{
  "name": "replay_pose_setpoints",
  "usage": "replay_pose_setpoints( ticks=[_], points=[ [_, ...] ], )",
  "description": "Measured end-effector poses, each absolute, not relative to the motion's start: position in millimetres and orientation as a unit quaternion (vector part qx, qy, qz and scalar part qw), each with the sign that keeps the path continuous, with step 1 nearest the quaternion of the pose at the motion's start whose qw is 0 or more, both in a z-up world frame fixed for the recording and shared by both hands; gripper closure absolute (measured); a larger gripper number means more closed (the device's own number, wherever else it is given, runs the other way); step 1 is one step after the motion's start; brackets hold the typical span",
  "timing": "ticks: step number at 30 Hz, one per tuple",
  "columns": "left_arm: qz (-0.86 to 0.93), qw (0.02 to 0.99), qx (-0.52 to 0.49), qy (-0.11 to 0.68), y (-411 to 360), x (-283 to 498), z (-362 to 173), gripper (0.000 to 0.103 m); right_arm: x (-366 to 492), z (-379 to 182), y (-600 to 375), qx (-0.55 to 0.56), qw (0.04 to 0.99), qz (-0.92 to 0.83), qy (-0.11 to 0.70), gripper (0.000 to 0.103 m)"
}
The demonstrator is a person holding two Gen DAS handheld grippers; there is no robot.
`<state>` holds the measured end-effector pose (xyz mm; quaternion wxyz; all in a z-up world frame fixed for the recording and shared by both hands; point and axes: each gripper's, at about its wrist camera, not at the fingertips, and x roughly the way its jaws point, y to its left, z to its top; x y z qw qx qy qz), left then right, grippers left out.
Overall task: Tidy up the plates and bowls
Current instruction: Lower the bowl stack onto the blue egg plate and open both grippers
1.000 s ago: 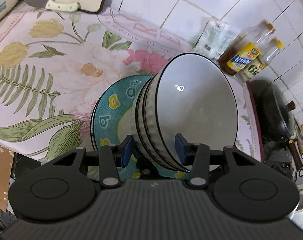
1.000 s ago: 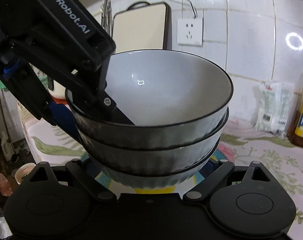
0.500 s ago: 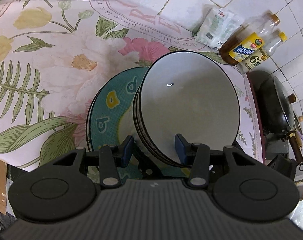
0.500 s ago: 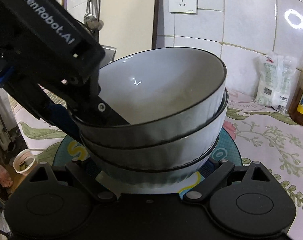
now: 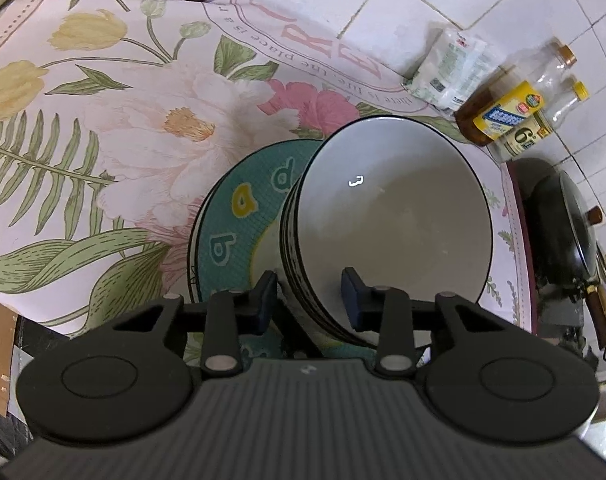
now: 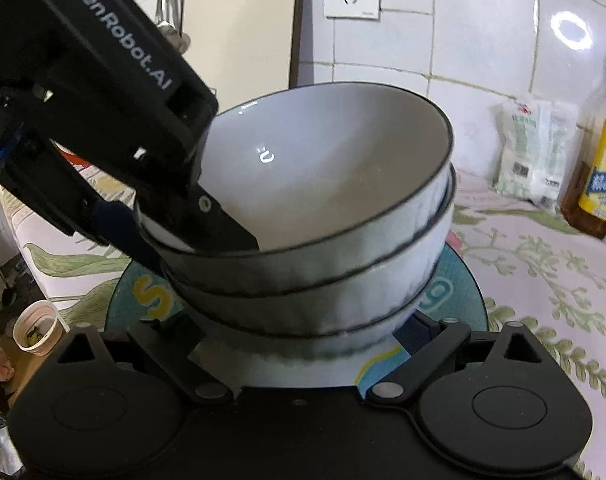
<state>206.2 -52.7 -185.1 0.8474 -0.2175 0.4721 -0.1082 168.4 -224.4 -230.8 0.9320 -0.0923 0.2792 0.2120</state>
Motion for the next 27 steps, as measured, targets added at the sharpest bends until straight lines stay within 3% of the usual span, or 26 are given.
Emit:
replay_pose_setpoints(
  ticks=[9,16,22,27],
  points=[
    [-0.094,0.889,-0.134,0.428,-68,180,-154,0.070,129,-208,-236,-0.119,0.935,0.172,0.286,0.004],
    [-0.088,0.904,-0.120,0.400,-67,150,-127,0.055,100,-169,-257,-0.065,0.947,0.143,0.282,0.004],
    [-0.096,0.920,-0.099,0.367,-69,110,-95,0.049,76,-130,-291,0.023,0.951,0.150,0.269,0.004],
    [-0.103,0.932,-0.081,0.338,-70,71,-70,0.043,53,-103,-303,0.017,0.966,0.103,0.238,0.004]
  ],
)
